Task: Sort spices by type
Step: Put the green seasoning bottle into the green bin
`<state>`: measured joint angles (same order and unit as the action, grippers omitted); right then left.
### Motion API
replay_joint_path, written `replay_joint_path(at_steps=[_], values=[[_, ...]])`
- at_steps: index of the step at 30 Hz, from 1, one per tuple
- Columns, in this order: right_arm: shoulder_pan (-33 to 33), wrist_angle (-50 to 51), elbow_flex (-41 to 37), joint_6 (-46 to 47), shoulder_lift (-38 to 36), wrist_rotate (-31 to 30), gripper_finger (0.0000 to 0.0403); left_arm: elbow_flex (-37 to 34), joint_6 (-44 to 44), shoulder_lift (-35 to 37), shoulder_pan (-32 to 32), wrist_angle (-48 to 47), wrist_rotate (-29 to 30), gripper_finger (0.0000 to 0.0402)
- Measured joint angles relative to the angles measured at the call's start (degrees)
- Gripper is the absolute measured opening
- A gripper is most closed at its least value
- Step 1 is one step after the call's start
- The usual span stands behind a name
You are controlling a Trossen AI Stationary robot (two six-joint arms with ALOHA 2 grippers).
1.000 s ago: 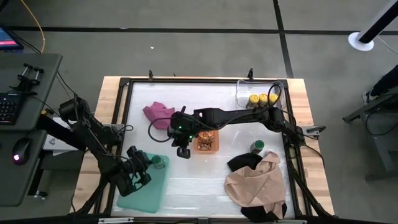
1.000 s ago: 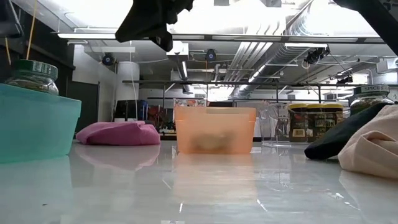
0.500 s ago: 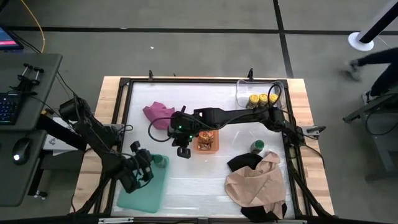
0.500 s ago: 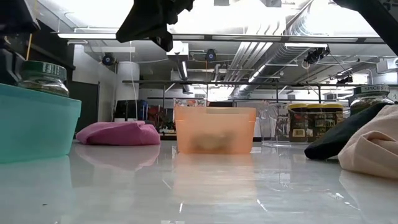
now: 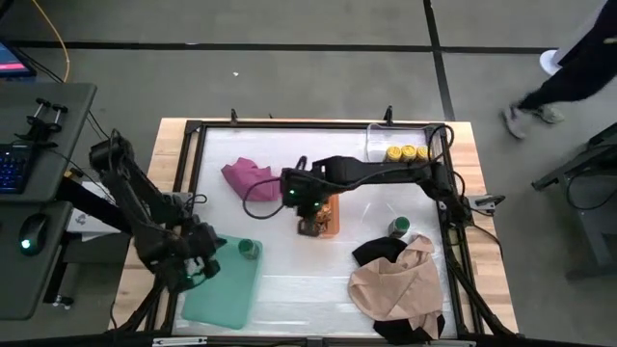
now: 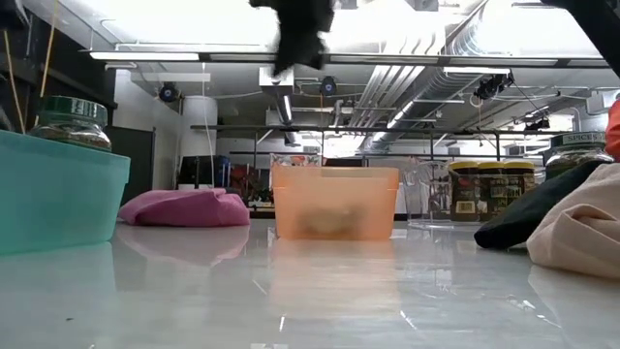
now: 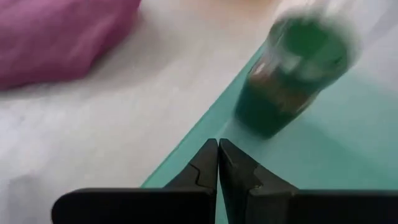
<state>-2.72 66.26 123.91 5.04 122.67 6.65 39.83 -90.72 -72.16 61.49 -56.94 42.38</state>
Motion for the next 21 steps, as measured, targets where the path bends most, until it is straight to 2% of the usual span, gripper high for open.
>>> replay_joint_path(at_steps=[4,8,11,14,17,21], values=[[-1.1,3.6,-8.3,1.9,-4.8,-2.1,0.0,0.0,-4.9,6.4,3.7,-0.2,8.1,0.0],[-3.3,0.5,-25.9,9.4,-17.0,-3.0,0.0,0.0,-3.4,12.1,2.8,1.6,10.3,0.0],[-5.6,-0.5,-39.1,19.9,-28.8,-5.0,0.0,0.2,1.2,15.6,0.2,3.2,10.3,0.0],[-8.8,-0.8,-48.1,30.9,-41.0,-5.6,0.0,1.7,8.0,18.0,-3.7,3.4,10.3,0.0],[-11.8,-0.8,-54.2,38.2,-50.0,-5.2,0.0,3.1,15.2,20.3,-9.0,3.3,8.7,0.0],[-13.1,-1.2,-57.9,39.6,-56.2,-2.7,0.0,4.5,24.9,23.4,-17.8,4.3,0.6,0.0]])
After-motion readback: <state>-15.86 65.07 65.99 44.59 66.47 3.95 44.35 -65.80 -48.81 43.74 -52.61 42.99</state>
